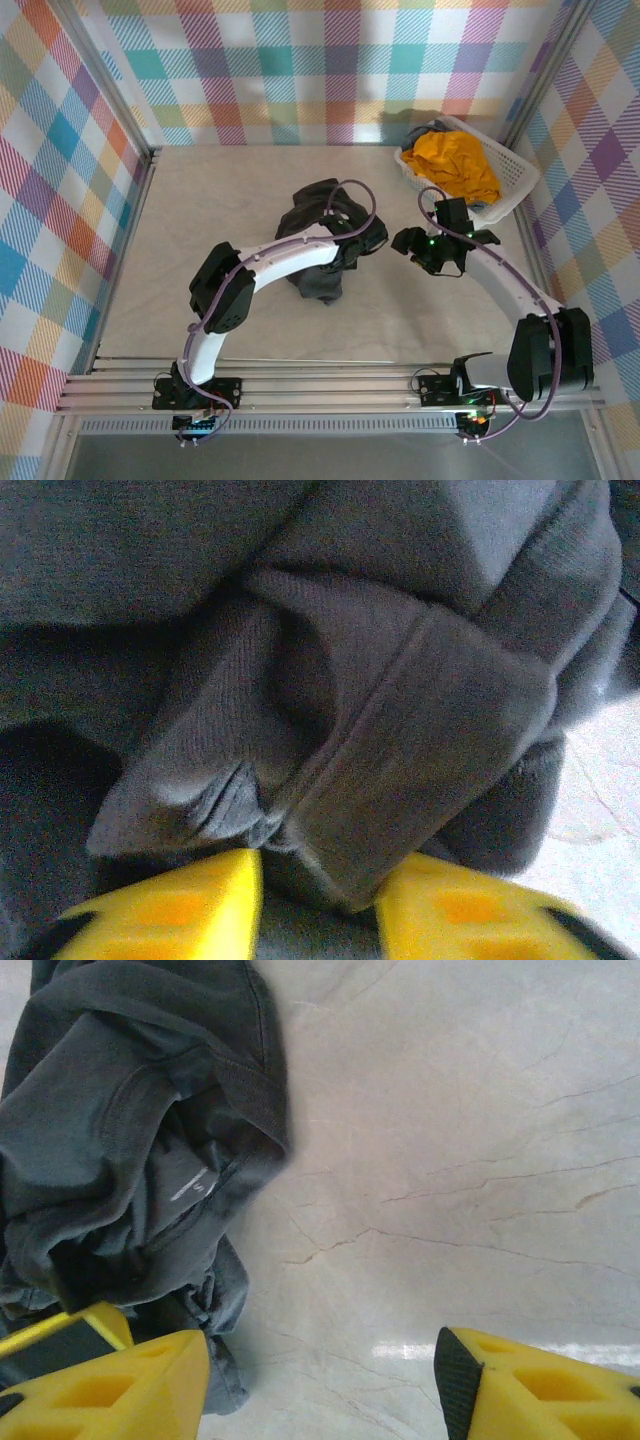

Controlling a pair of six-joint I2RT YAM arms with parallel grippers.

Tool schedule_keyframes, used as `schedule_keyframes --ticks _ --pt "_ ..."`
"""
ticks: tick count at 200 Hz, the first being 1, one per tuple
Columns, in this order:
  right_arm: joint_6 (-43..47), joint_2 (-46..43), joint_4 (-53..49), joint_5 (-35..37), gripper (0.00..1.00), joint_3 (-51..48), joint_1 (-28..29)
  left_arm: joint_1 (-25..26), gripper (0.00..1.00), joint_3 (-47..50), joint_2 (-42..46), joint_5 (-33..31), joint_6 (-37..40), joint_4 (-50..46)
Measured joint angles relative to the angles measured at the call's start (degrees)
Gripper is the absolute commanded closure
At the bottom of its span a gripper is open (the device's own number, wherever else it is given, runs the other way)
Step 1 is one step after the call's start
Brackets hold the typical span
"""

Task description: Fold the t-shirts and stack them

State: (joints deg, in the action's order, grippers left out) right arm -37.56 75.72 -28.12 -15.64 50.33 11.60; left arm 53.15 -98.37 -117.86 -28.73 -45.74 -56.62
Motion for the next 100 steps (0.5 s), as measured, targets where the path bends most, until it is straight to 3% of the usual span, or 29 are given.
schedule_keyframes --ticks 12,53,100 --pt "-0.5 1.6 1.1 -1.2 0.41 0.0 0.0 -1.4 1.0 2.0 1.0 -1.1 0.6 0.6" --pt "-1.3 8.8 5.1 -4.7 0.4 1.3 1.6 -7.6 1.0 14.8 13.9 -1.1 2.1 5.5" --pt "-5.3 23.1 12.1 -7.0 0.36 10.5 9.9 -15.7 1.0 27.3 32.3 8.7 4.9 14.1"
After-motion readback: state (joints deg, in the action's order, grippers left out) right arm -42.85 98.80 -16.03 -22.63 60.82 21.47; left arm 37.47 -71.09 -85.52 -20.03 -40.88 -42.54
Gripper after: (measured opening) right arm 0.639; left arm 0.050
